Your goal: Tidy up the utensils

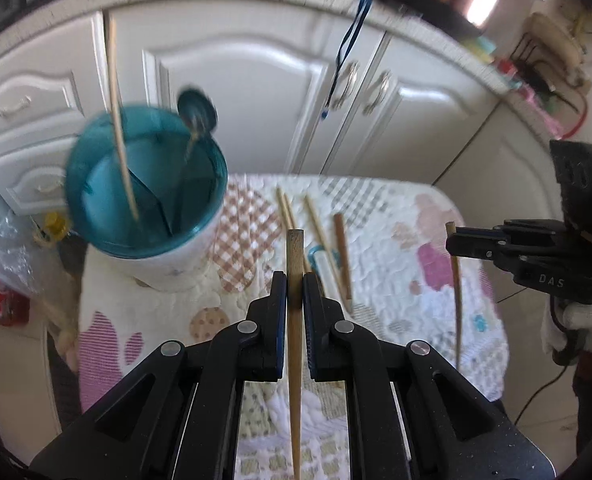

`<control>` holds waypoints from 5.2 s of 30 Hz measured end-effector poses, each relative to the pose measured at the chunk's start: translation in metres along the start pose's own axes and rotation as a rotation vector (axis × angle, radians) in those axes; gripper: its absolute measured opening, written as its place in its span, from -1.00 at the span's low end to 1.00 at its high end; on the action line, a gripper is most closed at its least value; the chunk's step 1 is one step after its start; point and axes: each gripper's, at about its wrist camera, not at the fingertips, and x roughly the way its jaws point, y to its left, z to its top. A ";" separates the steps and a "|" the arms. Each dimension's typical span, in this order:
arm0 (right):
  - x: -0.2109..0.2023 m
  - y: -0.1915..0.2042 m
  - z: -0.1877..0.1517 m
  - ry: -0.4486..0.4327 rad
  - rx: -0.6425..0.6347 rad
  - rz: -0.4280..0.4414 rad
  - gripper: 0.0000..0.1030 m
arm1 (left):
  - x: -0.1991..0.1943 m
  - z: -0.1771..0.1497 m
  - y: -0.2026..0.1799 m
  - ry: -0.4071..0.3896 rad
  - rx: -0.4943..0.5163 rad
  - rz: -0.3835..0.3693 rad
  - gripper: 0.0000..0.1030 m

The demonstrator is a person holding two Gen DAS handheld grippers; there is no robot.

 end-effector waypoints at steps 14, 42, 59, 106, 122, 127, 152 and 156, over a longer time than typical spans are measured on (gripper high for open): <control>-0.070 0.046 0.008 -0.143 -0.097 0.038 -0.85 | -0.101 0.010 0.008 -0.184 -0.009 -0.018 -0.87; -0.051 0.154 0.206 -0.360 -0.217 0.091 -0.85 | -0.125 0.109 0.083 -0.358 -0.100 0.261 -0.87; 0.070 0.128 0.204 -0.105 -0.153 0.101 -0.85 | -0.042 0.099 0.107 -0.212 -0.159 0.271 -0.87; 0.003 0.102 0.084 -0.195 -0.058 -0.047 -0.21 | -0.044 0.032 0.012 -0.224 -0.044 0.346 -0.53; -0.008 0.052 0.027 -0.137 0.015 -0.140 -0.20 | -0.014 0.007 -0.039 -0.163 0.050 0.323 -0.53; -0.001 0.044 0.016 -0.109 0.027 -0.141 -0.20 | -0.006 0.003 -0.039 -0.130 0.050 0.309 -0.53; 0.138 -0.030 0.018 0.117 0.207 -0.030 -0.65 | 0.120 -0.030 -0.009 0.202 -0.062 0.066 -0.53; 0.132 -0.033 0.017 0.132 0.130 -0.064 -0.68 | 0.140 -0.026 -0.010 0.222 -0.051 0.073 -0.53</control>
